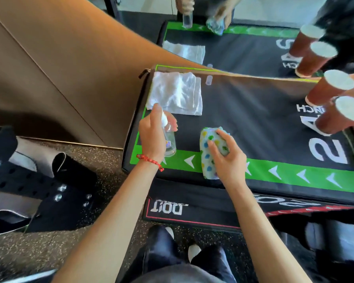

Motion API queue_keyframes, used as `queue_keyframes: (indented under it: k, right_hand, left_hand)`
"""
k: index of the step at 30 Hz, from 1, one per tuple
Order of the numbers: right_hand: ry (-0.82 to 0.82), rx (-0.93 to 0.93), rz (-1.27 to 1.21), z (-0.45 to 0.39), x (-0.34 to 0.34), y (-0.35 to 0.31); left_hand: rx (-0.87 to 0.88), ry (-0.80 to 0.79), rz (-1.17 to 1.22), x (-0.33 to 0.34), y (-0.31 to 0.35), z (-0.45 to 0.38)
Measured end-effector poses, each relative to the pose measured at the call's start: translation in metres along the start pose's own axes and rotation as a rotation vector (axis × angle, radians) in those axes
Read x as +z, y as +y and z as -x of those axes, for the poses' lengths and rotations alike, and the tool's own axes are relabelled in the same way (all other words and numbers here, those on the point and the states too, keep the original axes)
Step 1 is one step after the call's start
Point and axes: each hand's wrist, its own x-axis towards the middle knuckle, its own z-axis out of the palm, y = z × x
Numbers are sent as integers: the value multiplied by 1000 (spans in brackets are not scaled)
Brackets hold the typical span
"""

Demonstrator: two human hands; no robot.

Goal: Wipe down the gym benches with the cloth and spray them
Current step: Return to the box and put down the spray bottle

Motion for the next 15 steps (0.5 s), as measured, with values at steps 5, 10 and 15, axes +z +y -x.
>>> queue_keyframes:
  k: [5,10,15]
  right_hand:
    - [42,55,117,-10,12,2]
    - [45,-1,316,-11,17,2]
    - [-2,-42,424,-11,16,0]
  left_hand:
    - [-9,-11,1,4,-13,-6]
    - [48,-50,-30,4,-21,-5]
    - [82,-61,-53,5,-24,0]
